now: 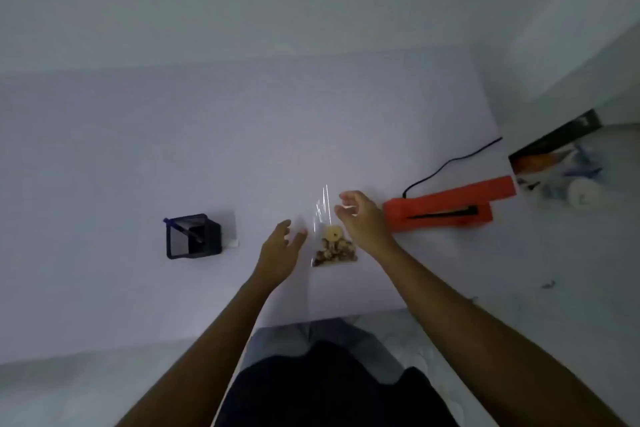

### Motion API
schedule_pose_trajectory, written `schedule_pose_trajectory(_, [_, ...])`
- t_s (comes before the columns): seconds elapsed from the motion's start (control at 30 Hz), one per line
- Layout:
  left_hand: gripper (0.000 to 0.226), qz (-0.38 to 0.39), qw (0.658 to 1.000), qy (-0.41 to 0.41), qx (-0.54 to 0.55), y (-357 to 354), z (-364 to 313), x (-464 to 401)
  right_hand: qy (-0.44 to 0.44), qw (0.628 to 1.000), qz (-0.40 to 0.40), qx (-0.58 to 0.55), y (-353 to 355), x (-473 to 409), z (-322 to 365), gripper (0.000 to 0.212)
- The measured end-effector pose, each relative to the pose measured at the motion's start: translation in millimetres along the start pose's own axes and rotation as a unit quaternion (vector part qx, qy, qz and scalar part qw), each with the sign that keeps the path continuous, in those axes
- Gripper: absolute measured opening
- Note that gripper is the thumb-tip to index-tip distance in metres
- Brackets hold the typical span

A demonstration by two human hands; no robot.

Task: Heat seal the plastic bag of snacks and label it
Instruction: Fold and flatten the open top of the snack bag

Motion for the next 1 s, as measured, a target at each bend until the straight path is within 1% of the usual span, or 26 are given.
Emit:
schedule_pose_trajectory(0.07, [0.06,0.025,0.999,0.031,-0.016,-12.2,5.8,-5.4,-0.047,0.998,-0.032,-0.001,-4.1,2.3,-22.1,0.038])
schedule_pose_trajectory(0.13, [0.057,0.035,0.998,0.042,-0.012,-22.6,12.3,-10.4,-0.104,0.994,-0.022,-0.02,-10.1,7.6,-44.4,0.047])
schedule_pose_trajectory(0.2, [0.052,0.017,0.999,0.039,-0.009,-25.7,11.7,-16.6,-0.133,0.99,-0.017,-0.049,-12.2,6.5,-58.5,0.047])
schedule_pose_trajectory(0.27, [0.04,0.008,1.0,0.023,-0.019,-23.5,8.5,-25.0,-0.125,0.99,-0.019,-0.071,-11.9,3.7,-66.1,0.037])
schedule_pose_trajectory(0.33, [0.018,0.006,0.999,0.012,-0.034,-21.5,7.9,-30.8,-0.109,0.989,-0.016,-0.1,-13.0,4.2,-72.6,0.022])
schedule_pose_trajectory(0.37, [0.01,0.006,0.999,0.006,-0.035,-20.0,7.4,-32.1,-0.099,0.989,-0.014,-0.107,-12.0,5.7,-73.6,0.016])
schedule_pose_trajectory(0.4, [0.008,0.007,0.999,-0.001,-0.033,-18.2,6.0,-32.0,-0.087,0.99,-0.013,-0.109,-10.3,7.7,-73.6,0.012])
schedule_pose_trajectory(0.5, [0.011,0.029,0.998,-0.033,-0.044,-12.6,4.2,-28.4,-0.049,0.993,-0.022,-0.103,-3.6,16.3,-74.1,0.004])
schedule_pose_trajectory(0.6, [0.004,0.039,0.994,-0.088,-0.056,-8.2,8.1,-19.8,-0.007,0.993,-0.014,-0.115,-1.4,26.8,-76.8,0.005])
schedule_pose_trajectory(0.63, [0.007,0.05,0.992,-0.099,-0.063,-7.6,10.1,-16.4,0.001,0.992,-0.009,-0.123,-2.0,29.8,-78.2,0.005])
schedule_pose_trajectory(0.67, [0.019,0.065,0.989,-0.109,-0.081,-7.1,11.5,-12.4,0.007,0.992,-0.004,-0.126,-2.9,32.2,-80.0,0.004])
schedule_pose_trajectory(0.73, [0.051,0.087,0.983,-0.109,-0.121,-6.7,15.8,-8.8,0.013,0.993,0.011,-0.115,-6.8,34.9,-83.8,0.004])
schedule_pose_trajectory(0.77, [0.064,0.09,0.981,-0.111,-0.133,-6.7,16.7,-8.7,0.015,0.993,0.019,-0.113,-9.2,35.4,-85.5,0.004])
schedule_pose_trajectory(0.8, [0.072,0.091,0.979,-0.119,-0.136,-7.0,14.3,-7.8,0.015,0.993,0.024,-0.112,-11.2,35.7,-85.4,0.005])
schedule_pose_trajectory(0.87, [0.077,0.101,0.976,-0.138,-0.135,-9.2,6.2,-9.2,0.023,0.994,0.027,-0.105,-13.3,33.6,-83.6,0.004])
schedule_pose_trajectory(0.93, [0.071,0.104,0.97,-0.157,-0.152,-11.6,-1.0,-14.5,0.037,0.994,0.038,-0.094,-13.4,31.0,-82.2,0.003])
schedule_pose_trajectory(1.0, [0.063,0.097,0.966,-0.17,-0.172,-12.6,-4.3,-20.0,0.046,0.995,0.051,-0.078,-12.7,30.6,-81.9,0.01])
Point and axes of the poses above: each hand's wrist, its own x-axis away from the middle knuckle, its own y-axis out of the back of the hand, z = x × y, the point moved 1 cm from there along -x, towards the middle knuckle, and after that the axes turned 13 degrees about z, right-handed, at the moved point
